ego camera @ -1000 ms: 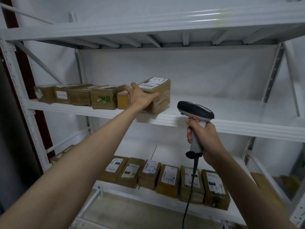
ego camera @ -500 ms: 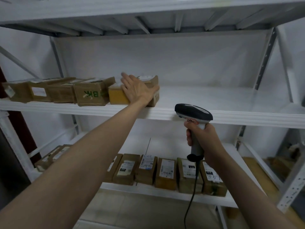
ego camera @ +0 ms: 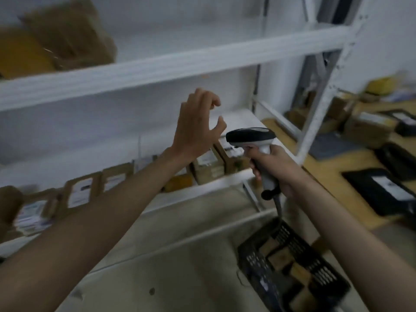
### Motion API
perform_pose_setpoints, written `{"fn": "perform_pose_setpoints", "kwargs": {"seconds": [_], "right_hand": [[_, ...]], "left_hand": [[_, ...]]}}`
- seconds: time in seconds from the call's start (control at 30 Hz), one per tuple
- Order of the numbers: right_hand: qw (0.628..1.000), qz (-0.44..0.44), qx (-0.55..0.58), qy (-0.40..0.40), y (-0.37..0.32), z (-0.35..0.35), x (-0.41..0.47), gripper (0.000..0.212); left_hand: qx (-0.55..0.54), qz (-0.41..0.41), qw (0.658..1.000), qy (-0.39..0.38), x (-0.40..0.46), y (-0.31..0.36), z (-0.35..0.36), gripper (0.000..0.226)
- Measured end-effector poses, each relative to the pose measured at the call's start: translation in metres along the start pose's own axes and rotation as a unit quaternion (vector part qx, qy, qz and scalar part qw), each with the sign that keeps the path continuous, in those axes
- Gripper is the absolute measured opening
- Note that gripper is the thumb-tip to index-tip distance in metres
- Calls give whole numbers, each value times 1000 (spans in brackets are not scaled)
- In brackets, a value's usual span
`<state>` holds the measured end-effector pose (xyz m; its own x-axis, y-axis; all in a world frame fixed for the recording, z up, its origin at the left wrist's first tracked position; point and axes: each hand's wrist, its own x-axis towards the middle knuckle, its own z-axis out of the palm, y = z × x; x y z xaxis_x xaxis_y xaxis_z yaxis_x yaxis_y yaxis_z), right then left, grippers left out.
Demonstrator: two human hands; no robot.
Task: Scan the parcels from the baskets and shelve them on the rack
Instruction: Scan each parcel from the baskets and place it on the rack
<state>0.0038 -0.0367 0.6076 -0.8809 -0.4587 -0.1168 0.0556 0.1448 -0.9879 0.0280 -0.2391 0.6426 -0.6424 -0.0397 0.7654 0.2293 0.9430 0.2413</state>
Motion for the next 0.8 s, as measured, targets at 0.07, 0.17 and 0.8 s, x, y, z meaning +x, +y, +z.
{"fn": "perform_pose_setpoints", "kwargs": {"seconds": [0.07, 0.17, 0.8], "right_hand": [[998, 48, 7, 33, 30, -22, -15, 18], [989, 122, 19, 80, 81, -56, -43, 22], [855, 363, 202, 310, 380, -177, -177, 21]], "left_hand": [[-44, 20, 997, -60, -24, 13, 38, 23], [-104, 45, 983, -142, -62, 34, 95, 20], [-88, -32, 692, -716, -304, 152, 365, 23]]}}
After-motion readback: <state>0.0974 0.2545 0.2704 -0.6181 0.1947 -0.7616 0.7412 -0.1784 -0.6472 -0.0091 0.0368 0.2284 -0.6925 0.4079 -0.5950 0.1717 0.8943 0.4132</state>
